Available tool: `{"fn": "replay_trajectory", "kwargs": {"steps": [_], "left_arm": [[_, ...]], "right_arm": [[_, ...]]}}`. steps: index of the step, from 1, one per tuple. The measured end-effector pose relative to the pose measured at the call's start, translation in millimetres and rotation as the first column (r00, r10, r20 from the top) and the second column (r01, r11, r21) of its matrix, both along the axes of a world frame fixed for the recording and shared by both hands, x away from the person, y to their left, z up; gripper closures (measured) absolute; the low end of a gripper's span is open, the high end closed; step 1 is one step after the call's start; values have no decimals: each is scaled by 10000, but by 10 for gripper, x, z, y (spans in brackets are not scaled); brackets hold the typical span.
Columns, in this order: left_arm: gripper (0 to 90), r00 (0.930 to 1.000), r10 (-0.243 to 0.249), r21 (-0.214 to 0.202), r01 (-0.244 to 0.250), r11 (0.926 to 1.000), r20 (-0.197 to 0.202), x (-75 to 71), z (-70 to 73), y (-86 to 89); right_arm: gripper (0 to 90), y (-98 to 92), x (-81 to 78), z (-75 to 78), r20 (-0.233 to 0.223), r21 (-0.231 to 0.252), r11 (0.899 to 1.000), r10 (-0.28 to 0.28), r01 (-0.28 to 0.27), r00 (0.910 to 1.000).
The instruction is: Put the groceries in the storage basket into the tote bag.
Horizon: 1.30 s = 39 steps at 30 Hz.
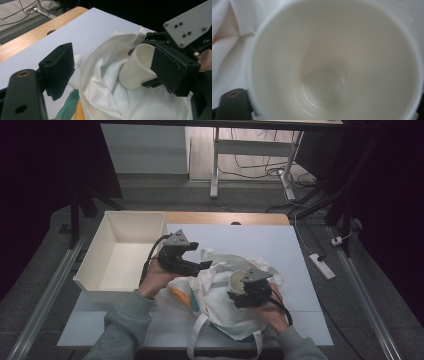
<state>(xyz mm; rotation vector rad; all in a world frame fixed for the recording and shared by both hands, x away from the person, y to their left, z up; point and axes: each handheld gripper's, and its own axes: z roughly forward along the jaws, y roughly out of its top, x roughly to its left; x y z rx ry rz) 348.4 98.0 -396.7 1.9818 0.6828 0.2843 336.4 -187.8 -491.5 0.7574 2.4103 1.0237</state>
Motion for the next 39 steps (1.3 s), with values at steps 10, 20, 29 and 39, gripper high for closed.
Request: {"fn": "replay_trajectory", "kwargs": {"steps": [10,20,29,39], "left_arm": [[191,10000,-81,78,81,9999,-7,2,-11,-30],[191,9999,-132,176,133,9998,-63,0,-32,-64],[191,9999,-123,245,126,9996,-115,19,-56,-68],[190,9998,-151,272,154,9995,-137,22,-64,-71]], "right_arm": [[202,-79,-74,90,-180,601,9966,569,-558,9982],[208,274,-148,117,-701,59,9858,1677,-1677,9833],[198,184,-40,112,-189,-37,9978,657,-658,9977],[75,192,-23,93,-345,1,9978,665,-666,9972]]}}
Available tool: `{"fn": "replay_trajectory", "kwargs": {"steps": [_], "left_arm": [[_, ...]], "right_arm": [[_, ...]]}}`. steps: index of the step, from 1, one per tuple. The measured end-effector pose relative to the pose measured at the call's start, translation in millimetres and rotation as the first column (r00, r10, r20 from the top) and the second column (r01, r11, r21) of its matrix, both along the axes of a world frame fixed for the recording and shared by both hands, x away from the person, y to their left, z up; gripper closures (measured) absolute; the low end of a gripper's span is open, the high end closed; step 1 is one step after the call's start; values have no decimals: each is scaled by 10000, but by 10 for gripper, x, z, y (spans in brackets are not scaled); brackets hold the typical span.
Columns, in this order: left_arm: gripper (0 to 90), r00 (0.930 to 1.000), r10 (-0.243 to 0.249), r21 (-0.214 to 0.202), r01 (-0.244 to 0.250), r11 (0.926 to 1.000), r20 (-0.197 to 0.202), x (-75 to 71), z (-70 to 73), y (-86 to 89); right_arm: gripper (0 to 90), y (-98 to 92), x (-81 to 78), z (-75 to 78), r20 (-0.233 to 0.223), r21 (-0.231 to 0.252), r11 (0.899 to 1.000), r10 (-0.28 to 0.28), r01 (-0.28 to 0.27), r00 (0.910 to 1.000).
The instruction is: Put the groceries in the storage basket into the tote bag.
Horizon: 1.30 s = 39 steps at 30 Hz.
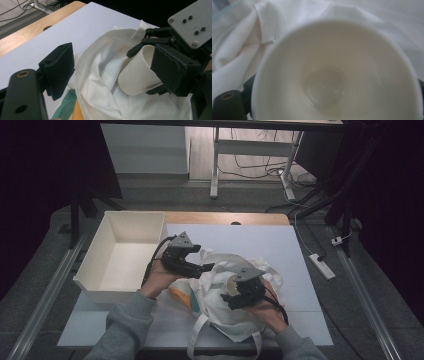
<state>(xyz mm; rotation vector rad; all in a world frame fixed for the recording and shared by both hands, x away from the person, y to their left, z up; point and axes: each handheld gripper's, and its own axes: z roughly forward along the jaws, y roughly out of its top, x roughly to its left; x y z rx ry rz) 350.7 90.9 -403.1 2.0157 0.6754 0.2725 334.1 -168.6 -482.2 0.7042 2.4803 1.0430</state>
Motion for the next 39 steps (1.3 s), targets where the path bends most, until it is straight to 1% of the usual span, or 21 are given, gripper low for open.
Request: {"fn": "replay_trajectory", "kwargs": {"steps": [3,5,7,12,15,17,24,28,30,33,35,37,39], "left_arm": [[190,10000,27,-33,-27,10000,15,2,2,20],[190,10000,52,-23,-52,10000,9,5,-1,29],[190,10000,74,-6,-74,10000,4,3,-5,35],[190,10000,30,88,-30,10000,-33,-33,-30,52],[190,10000,78,158,-78,9998,-39,-46,-42,67],[190,10000,78,184,-78,9998,-21,-62,-44,87],[190,9999,123,224,-124,9997,40,-133,-43,162],[193,10000,86,174,-87,9998,34,-198,-35,176],[195,10000,-39,149,38,9999,68,-242,-23,149],[200,9999,-118,173,118,9998,-28,-284,-22,101],[200,9998,-177,277,181,9995,-129,-312,-39,67],[199,9998,-52,485,61,9988,-200,-345,-68,35],[200,9996,-17,589,35,9983,-297,-374,-98,19]], "right_arm": [[72,-78,-37,120,355,603,9982,-87,65,9993],[71,-137,-50,181,483,793,9968,-165,126,9987],[63,-196,-60,211,519,892,9959,-229,182,9984],[62,-360,-106,268,363,1469,9889,-270,214,9990],[60,-414,-147,299,396,1535,9881,-191,128,9990],[60,-443,-186,336,434,1667,9860,-125,51,9990],[62,-578,-304,445,597,1824,9832,-176,64,9981],[72,-688,-315,471,643,1904,9814,-387,259,9972],[86,-748,-304,490,664,1952,9801,-508,370,9965],[105,-843,-293,523,710,2108,9758,-747,582,9947],[120,-910,-294,538,760,2157,9737,-913,731,9929],[135,-970,-298,541,801,2180,9723,-1043,846,9913],[142,-1020,-298,536,803,2197,9711,-1137,936,9903]]}}
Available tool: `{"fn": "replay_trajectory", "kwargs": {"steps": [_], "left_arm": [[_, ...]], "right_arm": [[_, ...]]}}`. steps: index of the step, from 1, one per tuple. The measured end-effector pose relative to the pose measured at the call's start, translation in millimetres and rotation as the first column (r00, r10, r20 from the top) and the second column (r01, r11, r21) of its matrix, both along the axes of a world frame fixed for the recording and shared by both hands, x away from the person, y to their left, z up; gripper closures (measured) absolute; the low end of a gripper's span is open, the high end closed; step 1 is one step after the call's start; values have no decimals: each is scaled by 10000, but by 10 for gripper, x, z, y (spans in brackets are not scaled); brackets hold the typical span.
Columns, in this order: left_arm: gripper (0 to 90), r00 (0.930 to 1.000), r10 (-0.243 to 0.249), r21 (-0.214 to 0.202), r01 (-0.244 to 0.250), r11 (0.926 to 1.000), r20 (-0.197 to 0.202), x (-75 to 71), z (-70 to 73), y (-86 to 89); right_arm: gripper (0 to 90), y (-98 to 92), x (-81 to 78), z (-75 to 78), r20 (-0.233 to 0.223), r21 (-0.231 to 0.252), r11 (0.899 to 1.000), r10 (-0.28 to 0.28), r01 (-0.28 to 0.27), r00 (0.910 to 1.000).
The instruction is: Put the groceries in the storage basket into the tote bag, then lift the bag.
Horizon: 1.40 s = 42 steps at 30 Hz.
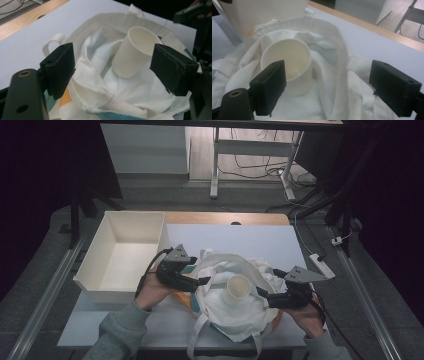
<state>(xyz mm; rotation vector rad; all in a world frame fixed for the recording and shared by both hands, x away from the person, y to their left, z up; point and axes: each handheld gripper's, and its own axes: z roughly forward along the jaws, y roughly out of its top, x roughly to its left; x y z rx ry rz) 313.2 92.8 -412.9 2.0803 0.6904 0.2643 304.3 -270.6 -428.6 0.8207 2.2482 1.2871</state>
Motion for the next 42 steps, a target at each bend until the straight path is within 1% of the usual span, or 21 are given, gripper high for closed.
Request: {"fn": "replay_trajectory", "kwargs": {"steps": [4,6,9,13,18,20,22,25,27,34,36,38,41,42], "left_arm": [[195,9996,48,38,-46,10000,-287,-55,-66,-3],[192,9990,64,-55,-66,10000,-447,-87,-99,1],[187,9986,112,-60,-115,9999,-526,-126,-137,-5],[180,9979,257,-16,-258,9997,-593,-168,-191,-26],[171,9962,488,267,-470,9985,-715,-179,-264,-68],[169,9953,553,311,-529,9981,-795,-176,-294,-91],[169,9944,608,458,-570,9973,-861,-178,-332,-122],[169,9940,658,741,-594,9955,-874,-183,-390,-157],[169,9932,738,855,-661,9941,-904,-183,-423,-161],[176,9890,1068,858,-981,9915,-1027,-172,-502,-118],[176,9877,1193,953,-1097,9894,-1014,-168,-522,-113],[176,9853,1373,955,-1277,9872,-1019,-154,-547,-111],[179,9795,1742,997,-1643,9814,-1007,-117,-588,-107],[182,9783,1795,1015,-1691,9804,-1038,-107,-599,-103]], "right_arm": [[163,-69,5,-20,-2,53,9998,-216,216,9998],[173,-89,9,-38,-39,-58,9997,-249,248,9997],[175,-108,6,-61,-100,-88,9995,-305,304,9995],[178,-123,-4,-65,-74,-117,9993,-369,368,9993],[181,-127,-11,-75,-37,-219,9991,-364,363,9993],[182,-133,-18,-85,-41,-282,9989,-376,375,9993],[182,-142,-26,-92,-38,-261,9988,-415,414,9991],[182,-159,-38,-107,-67,-287,9986,-454,451,9989],[182,-166,-45,-121,-85,-329,9983,-487,484,9988],[183,-184,-49,-156,-137,-406,9980,-493,487,9987],[183,-182,-52,-158,-138,-439,9978,-497,491,9987],[184,-182,-55,-158,-132,-452,9978,-498,492,9987],[184,-184,-58,-165,-140,-451,9978,-503,496,9986],[184,-185,-60,-166,-156,-478,9976,-512,504,9986]]}}
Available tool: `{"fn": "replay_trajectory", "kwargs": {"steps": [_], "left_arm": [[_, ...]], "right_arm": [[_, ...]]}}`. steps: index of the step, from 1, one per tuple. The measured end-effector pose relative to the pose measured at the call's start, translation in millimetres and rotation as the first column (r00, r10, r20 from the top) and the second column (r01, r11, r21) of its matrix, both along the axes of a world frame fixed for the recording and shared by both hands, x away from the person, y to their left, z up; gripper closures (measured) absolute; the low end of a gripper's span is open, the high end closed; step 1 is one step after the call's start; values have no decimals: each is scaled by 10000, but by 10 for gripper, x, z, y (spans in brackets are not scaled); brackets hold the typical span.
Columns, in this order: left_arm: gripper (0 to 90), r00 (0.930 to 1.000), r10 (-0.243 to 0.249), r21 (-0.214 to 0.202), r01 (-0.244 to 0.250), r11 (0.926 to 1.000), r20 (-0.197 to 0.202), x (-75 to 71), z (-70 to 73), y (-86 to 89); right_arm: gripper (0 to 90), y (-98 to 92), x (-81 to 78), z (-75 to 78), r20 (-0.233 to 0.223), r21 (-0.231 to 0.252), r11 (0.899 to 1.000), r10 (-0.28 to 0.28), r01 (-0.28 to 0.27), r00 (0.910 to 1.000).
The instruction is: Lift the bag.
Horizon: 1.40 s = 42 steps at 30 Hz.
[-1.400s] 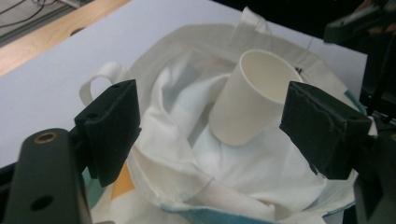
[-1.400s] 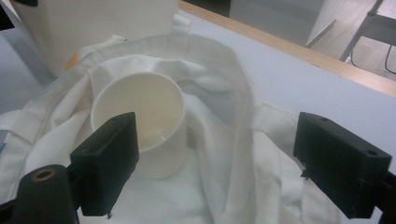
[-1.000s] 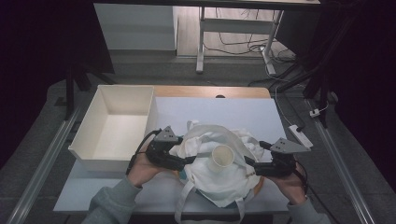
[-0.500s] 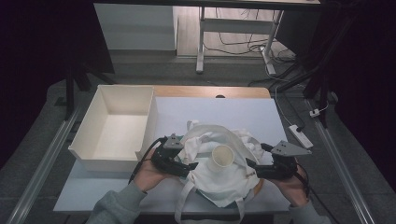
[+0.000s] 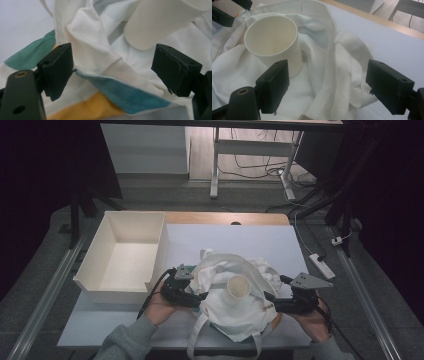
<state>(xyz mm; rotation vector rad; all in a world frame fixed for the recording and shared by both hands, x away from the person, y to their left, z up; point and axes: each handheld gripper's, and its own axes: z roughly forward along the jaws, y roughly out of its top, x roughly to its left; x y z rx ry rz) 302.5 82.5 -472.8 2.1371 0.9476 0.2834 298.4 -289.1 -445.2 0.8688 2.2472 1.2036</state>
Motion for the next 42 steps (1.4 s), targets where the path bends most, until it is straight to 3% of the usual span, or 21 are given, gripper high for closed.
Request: {"fn": "replay_trajectory", "kwargs": {"steps": [5,12,14,20,26,29,31,33,35,39,42], "left_arm": [[206,9997,213,-95,-214,9997,-84,-7,-6,19],[214,9991,402,-129,-404,9991,-106,-177,-37,74],[217,9984,513,-86,-515,9986,-235,-196,-83,95],[256,9962,425,-636,-474,9968,-766,-158,-149,129],[426,9904,7,-841,-124,9964,-1382,-94,-237,142],[555,9871,-312,-930,167,9955,-1572,-89,-258,129],[647,9867,-474,-843,345,9958,-1556,-92,-256,128],[737,9870,-564,-757,453,9961,-1502,-99,-255,129],[828,9890,-599,-553,528,9971,-1353,-105,-257,126],[867,9898,-724,-493,668,9965,-1227,-111,-254,134],[872,9909,-844,-603,784,9951,-1049,-133,-222,148]], "right_arm": [[185,-5,-5,-14,5,-80,10000,-38,38,10000],[193,-41,-21,-27,20,-96,9999,-50,50,10000],[193,-40,-24,-28,9,-105,9999,-29,30,10000],[194,-32,-30,-26,38,-181,9998,-12,12,10000],[196,-27,-27,-53,-413,-488,9986,-227,207,9989],[210,-4,-21,-102,-947,-945,9954,-262,172,9952],[225,13,-4,-156,-1364,-1459,9885,-611,410,9888],[298,7,14,-213,-1640,-1727,9837,-788,500,9833],[450,-8,26,-254,-1835,-1931,9793,-966,605,9783],[734,-20,47,-294,-2699,-1978,9801,-704,162,9603],[810,-19,45,-264,-2759,-1773,9841,-431,-67,9602]]}}
